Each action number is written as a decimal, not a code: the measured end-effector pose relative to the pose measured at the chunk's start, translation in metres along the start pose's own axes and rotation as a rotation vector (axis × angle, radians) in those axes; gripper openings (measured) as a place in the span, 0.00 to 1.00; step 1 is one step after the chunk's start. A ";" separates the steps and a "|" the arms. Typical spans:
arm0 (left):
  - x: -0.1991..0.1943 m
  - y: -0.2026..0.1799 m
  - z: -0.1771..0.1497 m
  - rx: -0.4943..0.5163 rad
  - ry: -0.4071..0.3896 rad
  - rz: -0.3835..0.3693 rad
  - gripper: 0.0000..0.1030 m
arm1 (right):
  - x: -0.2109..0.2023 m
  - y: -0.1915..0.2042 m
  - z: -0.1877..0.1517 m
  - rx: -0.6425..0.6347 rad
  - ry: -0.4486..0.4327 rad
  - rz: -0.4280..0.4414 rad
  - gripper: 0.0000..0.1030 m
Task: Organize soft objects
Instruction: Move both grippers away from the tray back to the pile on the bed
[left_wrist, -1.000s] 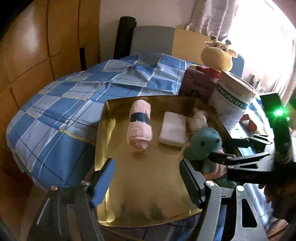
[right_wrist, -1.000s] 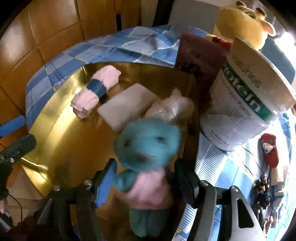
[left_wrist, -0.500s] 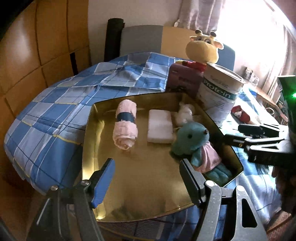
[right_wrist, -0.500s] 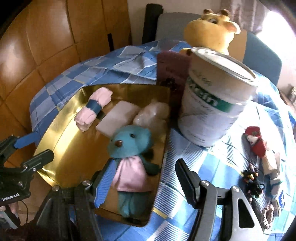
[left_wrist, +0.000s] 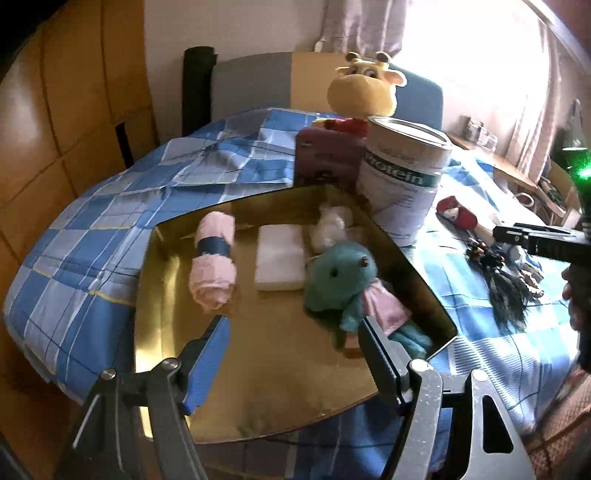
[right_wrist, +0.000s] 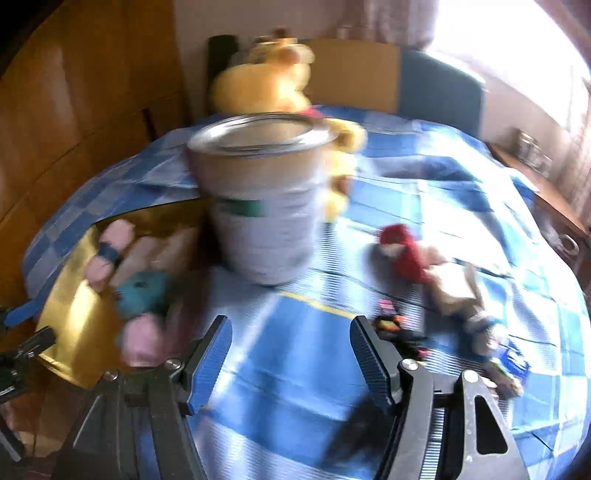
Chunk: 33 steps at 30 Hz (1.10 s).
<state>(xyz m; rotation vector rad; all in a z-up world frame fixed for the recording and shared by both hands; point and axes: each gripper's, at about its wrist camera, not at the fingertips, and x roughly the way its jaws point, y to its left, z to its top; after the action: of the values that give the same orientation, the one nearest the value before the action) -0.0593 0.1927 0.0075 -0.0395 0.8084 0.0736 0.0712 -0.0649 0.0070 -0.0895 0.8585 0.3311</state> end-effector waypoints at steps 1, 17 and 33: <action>0.000 -0.004 0.001 0.009 0.000 -0.004 0.70 | -0.001 -0.012 -0.002 0.019 -0.004 -0.021 0.65; 0.007 -0.091 0.024 0.189 0.003 -0.125 0.70 | -0.023 -0.198 -0.059 0.622 -0.077 -0.293 0.65; 0.045 -0.186 0.030 0.303 0.136 -0.334 0.52 | -0.012 -0.216 -0.074 0.774 -0.005 -0.227 0.65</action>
<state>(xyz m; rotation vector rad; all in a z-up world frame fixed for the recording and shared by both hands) 0.0080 0.0119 -0.0030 0.1085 0.9317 -0.3705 0.0796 -0.2871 -0.0438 0.5290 0.9119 -0.2264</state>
